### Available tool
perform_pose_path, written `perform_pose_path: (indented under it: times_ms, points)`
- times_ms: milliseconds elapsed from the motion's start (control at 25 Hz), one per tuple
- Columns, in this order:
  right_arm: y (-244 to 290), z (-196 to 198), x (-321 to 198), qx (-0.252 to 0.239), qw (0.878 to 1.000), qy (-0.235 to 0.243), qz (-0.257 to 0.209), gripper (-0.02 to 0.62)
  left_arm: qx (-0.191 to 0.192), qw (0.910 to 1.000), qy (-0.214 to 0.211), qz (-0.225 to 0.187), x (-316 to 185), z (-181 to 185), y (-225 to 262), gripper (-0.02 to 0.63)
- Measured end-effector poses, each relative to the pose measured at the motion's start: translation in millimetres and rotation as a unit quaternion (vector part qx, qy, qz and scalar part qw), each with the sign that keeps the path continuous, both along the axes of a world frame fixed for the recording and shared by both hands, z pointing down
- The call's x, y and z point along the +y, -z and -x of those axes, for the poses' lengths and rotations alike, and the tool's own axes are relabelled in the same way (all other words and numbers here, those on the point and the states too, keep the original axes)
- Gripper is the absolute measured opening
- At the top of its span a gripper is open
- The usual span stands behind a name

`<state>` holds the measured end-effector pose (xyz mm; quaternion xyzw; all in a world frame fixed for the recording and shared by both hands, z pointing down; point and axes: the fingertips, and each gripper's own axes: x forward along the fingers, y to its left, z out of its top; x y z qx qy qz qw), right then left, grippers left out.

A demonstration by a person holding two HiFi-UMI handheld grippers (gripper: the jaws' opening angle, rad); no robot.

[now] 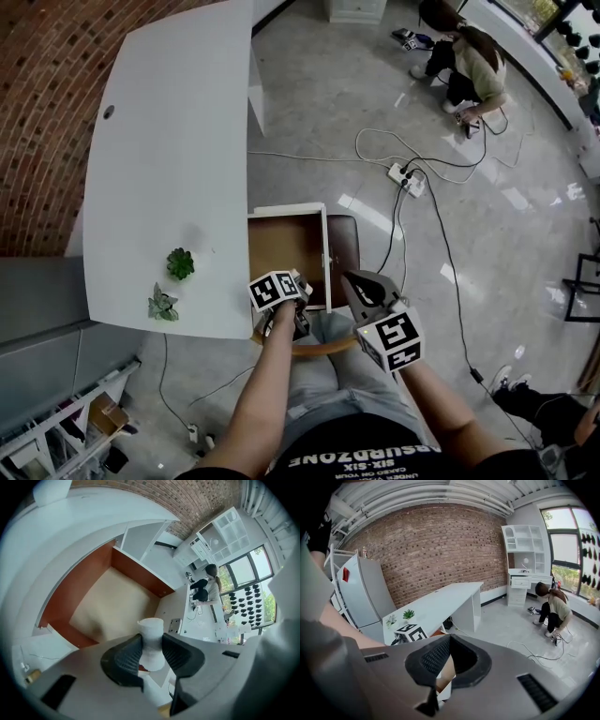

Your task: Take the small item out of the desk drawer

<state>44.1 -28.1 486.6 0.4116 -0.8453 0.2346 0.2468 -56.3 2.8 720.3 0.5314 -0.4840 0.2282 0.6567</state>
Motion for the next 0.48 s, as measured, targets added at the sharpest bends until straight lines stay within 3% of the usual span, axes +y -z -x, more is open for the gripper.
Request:
perform_pose_path:
  times_ms: [480]
  points:
    - [24.2,-0.6,10.2,-0.006,1.000,0.010,-0.012,-0.003,-0.001,0.9998,0.003,-0.020,13.3,1.3,38.1,0.138]
